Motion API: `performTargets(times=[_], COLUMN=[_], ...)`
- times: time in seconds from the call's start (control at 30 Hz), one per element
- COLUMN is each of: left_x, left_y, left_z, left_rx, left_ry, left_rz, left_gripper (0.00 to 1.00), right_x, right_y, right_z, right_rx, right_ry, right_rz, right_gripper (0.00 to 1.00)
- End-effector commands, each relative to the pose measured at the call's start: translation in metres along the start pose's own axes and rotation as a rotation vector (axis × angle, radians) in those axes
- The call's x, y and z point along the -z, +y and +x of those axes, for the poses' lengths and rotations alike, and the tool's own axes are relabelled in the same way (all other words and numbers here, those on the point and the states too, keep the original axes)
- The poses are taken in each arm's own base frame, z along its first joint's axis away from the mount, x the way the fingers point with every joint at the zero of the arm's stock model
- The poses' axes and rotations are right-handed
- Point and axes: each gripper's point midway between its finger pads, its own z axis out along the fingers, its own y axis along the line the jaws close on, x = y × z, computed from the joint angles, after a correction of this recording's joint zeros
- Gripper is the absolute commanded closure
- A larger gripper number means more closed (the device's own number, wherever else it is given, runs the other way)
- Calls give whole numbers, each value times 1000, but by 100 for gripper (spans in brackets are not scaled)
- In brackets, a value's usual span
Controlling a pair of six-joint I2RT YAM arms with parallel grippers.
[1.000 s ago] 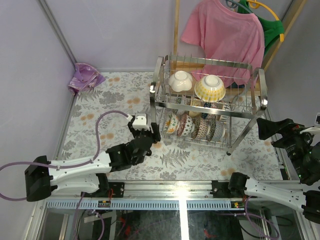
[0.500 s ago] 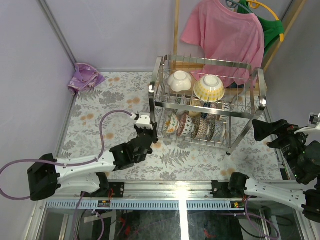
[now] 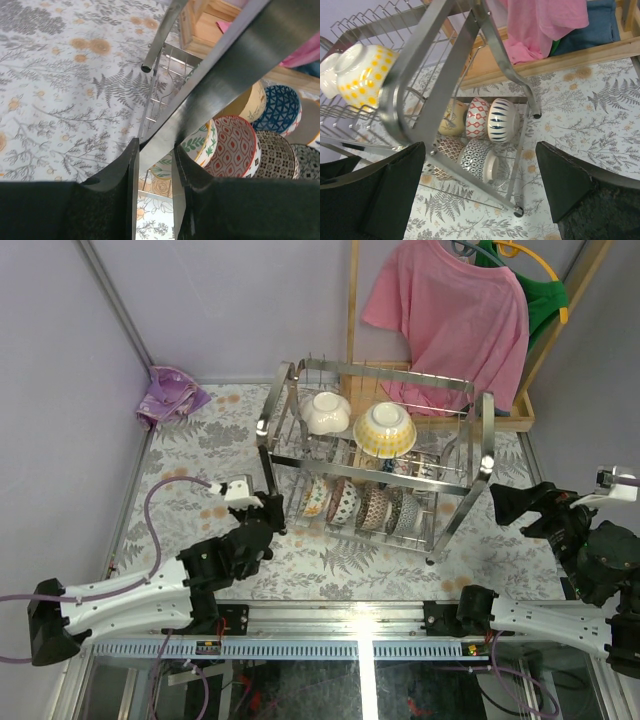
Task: Load the bowls into the dish rack
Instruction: Move the dish rack to the center of the board.
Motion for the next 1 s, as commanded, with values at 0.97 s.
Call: performTargets(times=[0.97], left_x=[15], left_y=[79], left_z=[-3], left_rx=[135], left_ry=[-70], left_rz=[-306], left_gripper=[100], right_x=[8], right_y=[78], right_z=[168], right_rx=[67], right_ry=[481], right_rz=[-394], right_gripper=[20])
